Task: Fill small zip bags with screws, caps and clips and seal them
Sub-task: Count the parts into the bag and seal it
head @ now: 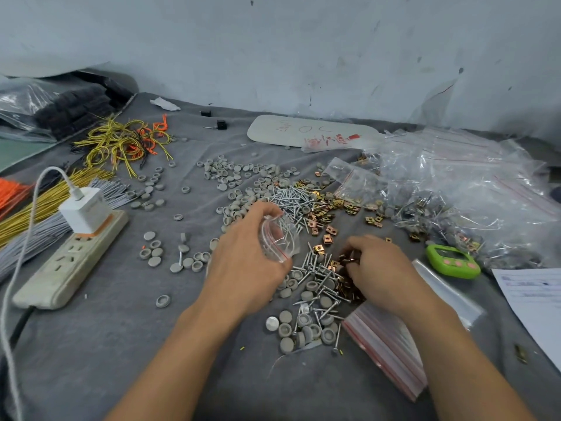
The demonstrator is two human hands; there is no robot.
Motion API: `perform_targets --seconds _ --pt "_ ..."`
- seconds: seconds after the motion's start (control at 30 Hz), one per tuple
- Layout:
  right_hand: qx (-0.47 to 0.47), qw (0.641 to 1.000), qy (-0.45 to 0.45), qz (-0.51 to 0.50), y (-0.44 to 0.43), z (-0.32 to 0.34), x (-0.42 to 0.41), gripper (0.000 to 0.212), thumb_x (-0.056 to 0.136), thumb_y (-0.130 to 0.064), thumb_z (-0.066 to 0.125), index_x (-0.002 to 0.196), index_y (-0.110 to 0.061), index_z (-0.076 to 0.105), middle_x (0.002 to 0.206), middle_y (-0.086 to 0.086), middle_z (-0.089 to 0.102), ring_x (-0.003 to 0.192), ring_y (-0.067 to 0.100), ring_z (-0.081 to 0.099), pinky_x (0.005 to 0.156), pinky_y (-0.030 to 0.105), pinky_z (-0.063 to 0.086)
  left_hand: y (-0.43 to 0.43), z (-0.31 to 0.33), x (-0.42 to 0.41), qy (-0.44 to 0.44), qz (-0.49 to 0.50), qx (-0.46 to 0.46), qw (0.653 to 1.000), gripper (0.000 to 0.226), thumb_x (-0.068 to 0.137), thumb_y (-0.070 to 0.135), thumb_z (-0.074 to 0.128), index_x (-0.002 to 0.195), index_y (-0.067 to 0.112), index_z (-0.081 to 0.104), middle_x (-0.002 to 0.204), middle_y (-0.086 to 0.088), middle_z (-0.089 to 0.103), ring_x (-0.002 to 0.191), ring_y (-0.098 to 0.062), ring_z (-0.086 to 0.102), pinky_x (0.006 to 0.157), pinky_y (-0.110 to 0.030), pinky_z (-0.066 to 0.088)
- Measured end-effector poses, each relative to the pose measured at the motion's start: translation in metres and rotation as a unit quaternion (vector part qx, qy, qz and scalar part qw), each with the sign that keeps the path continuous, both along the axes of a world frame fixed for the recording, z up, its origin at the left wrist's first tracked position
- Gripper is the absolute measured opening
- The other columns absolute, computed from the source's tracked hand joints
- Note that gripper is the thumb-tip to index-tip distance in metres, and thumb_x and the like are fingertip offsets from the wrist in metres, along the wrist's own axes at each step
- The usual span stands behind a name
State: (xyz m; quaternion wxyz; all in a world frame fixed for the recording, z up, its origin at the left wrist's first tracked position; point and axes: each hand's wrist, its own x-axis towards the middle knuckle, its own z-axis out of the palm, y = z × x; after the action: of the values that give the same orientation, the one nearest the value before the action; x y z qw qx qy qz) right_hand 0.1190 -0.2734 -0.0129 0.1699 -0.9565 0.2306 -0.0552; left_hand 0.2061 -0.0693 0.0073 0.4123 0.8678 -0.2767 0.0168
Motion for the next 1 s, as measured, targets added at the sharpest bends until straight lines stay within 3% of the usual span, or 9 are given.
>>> perform_targets --seconds 0.07,0.17,0.33,0.53,0.63,0.77,0.83,0.9,1.0 --pt "0.007 0.999 -0.032 -0.037 -0.004 -0.002 -0.004 0.01 0.094 -0.022 0.067 0.094 -0.032 0.067 0.093 -0.008 0.065 0.085 0.016 0.057 0.072 0.031 0.042 -0.002 -0.002 0.0 -0.002 -0.004 0.009 1.0 0.055 0.074 0.029 0.073 0.113 0.052 0.043 0.104 0.017 0.065 0.088 -0.009 0.062 0.067 -0.03 0.045" --pt "0.039 0.992 -0.088 -0.08 -0.005 -0.007 -0.007 0.01 0.098 -0.027 0.064 0.088 -0.03 0.065 0.083 -0.011 0.063 0.08 0.016 0.059 0.072 0.036 0.049 -0.004 -0.004 0.001 -0.005 -0.006 0.02 1.0 0.055 0.075 0.029 0.074 0.115 0.052 0.044 0.105 0.017 0.065 0.091 -0.008 0.06 0.066 -0.021 0.041" --pt "0.06 0.981 -0.165 -0.087 0.003 -0.005 -0.006 0.029 0.106 -0.031 0.048 0.079 -0.021 0.056 0.071 -0.003 0.058 0.072 0.022 0.054 0.063 0.037 0.032 -0.011 -0.005 0.001 -0.003 -0.009 0.03 1.0 0.06 0.075 0.029 0.079 0.117 0.053 0.043 0.107 0.014 0.063 0.091 -0.008 0.059 0.068 -0.025 0.042" --pt "0.081 0.977 -0.157 -0.118 0.014 0.002 -0.005 0.046 0.1 -0.032 0.052 0.056 -0.017 0.051 0.056 -0.002 0.053 0.07 0.03 0.055 0.058 0.038 0.034 -0.021 -0.008 -0.001 -0.019 -0.001 0.059 0.998 0.067 0.076 0.028 0.081 0.119 0.055 0.038 0.112 0.009 0.06 0.096 -0.015 0.057 0.076 -0.03 0.04" --pt "0.107 0.971 -0.174 -0.126 0.015 0.004 -0.007 0.051 0.093 -0.027 0.055 0.046 -0.016 0.04 0.042 -0.004 0.04 0.053 0.023 0.046 0.05 0.034 0.027 -0.022 -0.01 -0.001 -0.024 0.0 0.071 0.997 0.07 0.076 0.028 0.082 0.12 0.057 0.037 0.113 0.01 0.059 0.098 -0.013 0.056 0.078 -0.031 0.042" --pt "0.107 0.968 -0.196 -0.118 0.011 0.002 -0.009 0.042 0.087 -0.021 0.056 0.049 -0.013 0.039 0.043 -0.001 0.035 0.048 0.019 0.035 0.049 0.034 0.026 -0.021 -0.01 -0.001 -0.024 -0.002 0.071 0.997 0.071 0.076 0.026 0.081 0.121 0.057 0.036 0.112 0.01 0.058 0.099 -0.012 0.055 0.078 -0.03 0.04" --pt "0.115 0.965 -0.211 -0.109 0.009 0.001 -0.009 0.032 0.088 -0.016 0.055 0.056 -0.014 0.057 0.05 -0.002 0.052 0.052 0.018 0.047 0.052 0.036 0.036 -0.021 -0.009 -0.002 -0.022 -0.001 0.073 0.997 0.072 0.076 0.025 0.081 0.121 0.057 0.035 0.111 0.011 0.058 0.099 -0.012 0.055 0.077 -0.03 0.04" --pt "0.137 0.958 -0.227 -0.106 0.009 0.002 -0.009 0.027 0.092 -0.013 0.056 0.074 -0.02 0.075 0.067 -0.01 0.07 0.067 0.009 0.063 0.06 0.03 0.049 -0.022 -0.009 -0.002 -0.024 -0.001 0.075 0.997 0.072 0.076 0.025 0.081 0.122 0.056 0.035 0.11 0.012 0.058 0.099 -0.011 0.055 0.077 -0.029 0.039" --pt "0.2 0.945 -0.234 -0.107 0.012 0.003 -0.008 0.024 0.099 -0.017 0.057 0.093 -0.033 0.075 0.069 -0.015 0.071 0.064 0.0 0.065 0.053 0.017 0.047 -0.022 -0.01 -0.002 -0.034 0.003 0.077 0.996 0.071 0.077 0.027 0.082 0.123 0.055 0.036 0.109 0.014 0.058 0.1 -0.011 0.053 0.077 -0.029 0.038"
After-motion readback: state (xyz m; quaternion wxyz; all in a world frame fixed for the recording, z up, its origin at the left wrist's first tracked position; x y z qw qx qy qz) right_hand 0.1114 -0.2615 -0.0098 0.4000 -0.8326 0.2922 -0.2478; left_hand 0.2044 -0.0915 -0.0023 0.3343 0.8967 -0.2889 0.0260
